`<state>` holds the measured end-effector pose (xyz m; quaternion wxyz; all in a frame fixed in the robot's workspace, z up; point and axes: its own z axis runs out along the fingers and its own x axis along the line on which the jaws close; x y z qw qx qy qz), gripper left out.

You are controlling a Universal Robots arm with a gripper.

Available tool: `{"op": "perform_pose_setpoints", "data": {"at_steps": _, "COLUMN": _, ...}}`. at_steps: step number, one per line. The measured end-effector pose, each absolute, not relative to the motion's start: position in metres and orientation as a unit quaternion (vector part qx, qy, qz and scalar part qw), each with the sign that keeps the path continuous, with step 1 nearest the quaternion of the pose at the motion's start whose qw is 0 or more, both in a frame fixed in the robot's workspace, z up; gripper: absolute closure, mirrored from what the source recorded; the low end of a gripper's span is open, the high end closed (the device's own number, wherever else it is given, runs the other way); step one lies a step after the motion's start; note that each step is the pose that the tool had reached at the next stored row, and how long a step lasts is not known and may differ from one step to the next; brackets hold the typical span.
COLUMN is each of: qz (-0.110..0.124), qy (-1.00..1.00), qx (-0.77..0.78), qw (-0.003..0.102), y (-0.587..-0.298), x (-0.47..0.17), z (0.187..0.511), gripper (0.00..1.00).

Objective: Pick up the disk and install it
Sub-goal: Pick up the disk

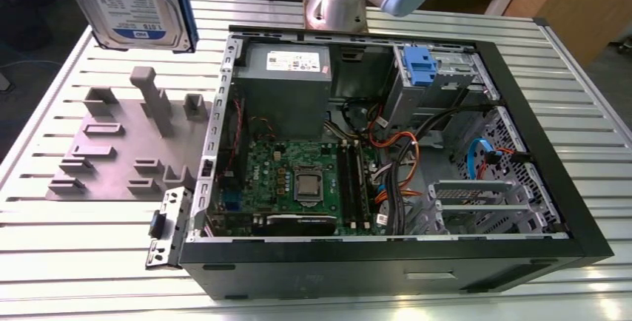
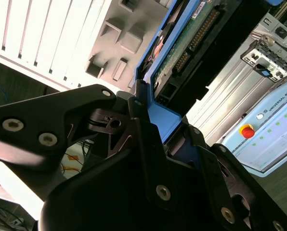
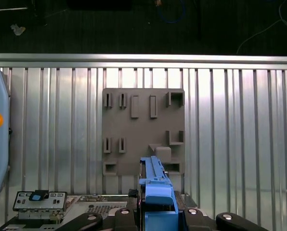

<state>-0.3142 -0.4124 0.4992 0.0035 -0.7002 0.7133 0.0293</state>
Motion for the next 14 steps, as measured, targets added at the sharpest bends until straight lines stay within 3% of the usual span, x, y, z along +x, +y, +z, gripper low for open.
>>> {"op": "perform_pose_setpoints", "data": {"at_steps": 14, "qz": 0.029, "qy": 0.713, "qx": -0.7, "qw": 0.003, "y": -0.426, "x": -0.296, "z": 0.499, "gripper": 0.64}}
